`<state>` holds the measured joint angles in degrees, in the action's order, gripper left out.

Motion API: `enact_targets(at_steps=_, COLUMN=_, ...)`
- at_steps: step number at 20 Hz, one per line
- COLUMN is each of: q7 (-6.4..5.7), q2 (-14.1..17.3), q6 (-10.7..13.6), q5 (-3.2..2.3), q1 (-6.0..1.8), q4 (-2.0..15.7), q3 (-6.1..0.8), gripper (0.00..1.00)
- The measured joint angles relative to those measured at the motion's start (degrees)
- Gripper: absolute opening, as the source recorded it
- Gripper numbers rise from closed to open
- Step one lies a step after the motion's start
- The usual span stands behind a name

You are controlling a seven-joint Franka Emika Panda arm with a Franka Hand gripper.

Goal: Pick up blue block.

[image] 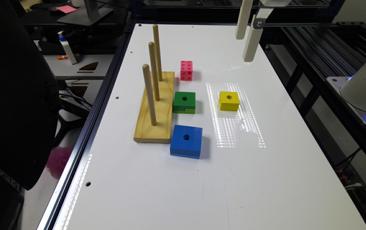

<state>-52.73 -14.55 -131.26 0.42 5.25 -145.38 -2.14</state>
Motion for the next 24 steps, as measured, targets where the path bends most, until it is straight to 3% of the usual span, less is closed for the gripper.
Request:
enact_targets(at_steps=6, q7=0.00, q2=0.00, q6=0.00, q5=0.00, q1=0.00, q4=0.00, q3=0.00, gripper=1.00)
enact_targets(at_steps=7, q7=0.00, q2=0.00, q6=-0.03, q5=0.01, q1=0.03, q4=0.18, q3=-0.67, gripper=1.00)
enact_targets(at_steps=12, q7=-0.02, q2=0.44, q6=-0.12, q5=0.10, q1=0.04, q4=1.37, q3=-1.40, gripper=1.00)
enact_targets(at_steps=17, q7=-0.30, q2=3.93, q6=-0.26, q5=0.22, q1=0.04, q4=5.18, q3=-2.30, gripper=1.00)
enact_targets(at_steps=24, q7=-1.59, q2=11.70, q6=-0.43, q5=0.22, q1=0.04, q4=12.49, q3=-3.75, gripper=1.00)
